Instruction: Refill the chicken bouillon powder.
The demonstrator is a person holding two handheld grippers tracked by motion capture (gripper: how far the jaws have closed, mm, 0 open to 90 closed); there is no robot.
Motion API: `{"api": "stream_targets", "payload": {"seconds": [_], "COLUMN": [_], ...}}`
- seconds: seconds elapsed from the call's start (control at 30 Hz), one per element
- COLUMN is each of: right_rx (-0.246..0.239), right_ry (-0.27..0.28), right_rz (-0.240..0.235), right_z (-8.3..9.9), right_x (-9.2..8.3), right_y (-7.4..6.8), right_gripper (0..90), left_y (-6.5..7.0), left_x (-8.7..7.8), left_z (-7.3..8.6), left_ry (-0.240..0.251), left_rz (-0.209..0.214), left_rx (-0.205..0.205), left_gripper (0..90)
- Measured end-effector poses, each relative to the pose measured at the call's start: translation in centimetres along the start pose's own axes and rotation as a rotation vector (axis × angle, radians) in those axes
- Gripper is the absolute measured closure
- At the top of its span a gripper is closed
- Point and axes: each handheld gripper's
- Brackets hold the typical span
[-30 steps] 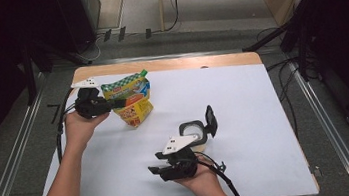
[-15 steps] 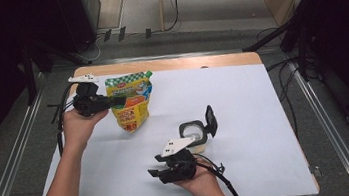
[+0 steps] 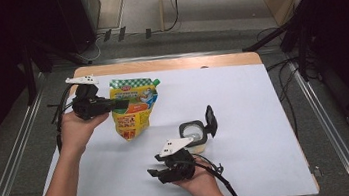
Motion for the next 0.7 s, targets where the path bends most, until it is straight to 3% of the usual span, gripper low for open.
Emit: {"api": "stream_targets", "payload": {"seconds": [0.27,0.43,0.7], "right_rx": [0.013,0.036,0.098], "right_ry": [0.016,0.026,0.040], "right_rz": [0.025,0.040,0.077], "right_z": [-0.1,-0.4,-0.5], "right_x": [0.0,0.4,0.9], "right_y": [0.4,0.6,1.2], "right_gripper": [47.9,48.0,61.7], "left_y": [3.0,4.6,6.2], "left_x": [0.3,-0.1,-0.1], "left_z": [-0.6,-0.6,-0.7], "left_ry": [-0.034,-0.015,-0.028], "left_rz": [0.001,0.037,0.048], "left_rx": [0.031,0.038,0.033], "left_gripper": [90.0,90.0,90.0]}}
Point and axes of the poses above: each handheld gripper's, and its own axes: x roughly forward along the jaws, z roughly out of its underside, y roughly to its right, and after that the axes turned 14 degrees about z, right-handed
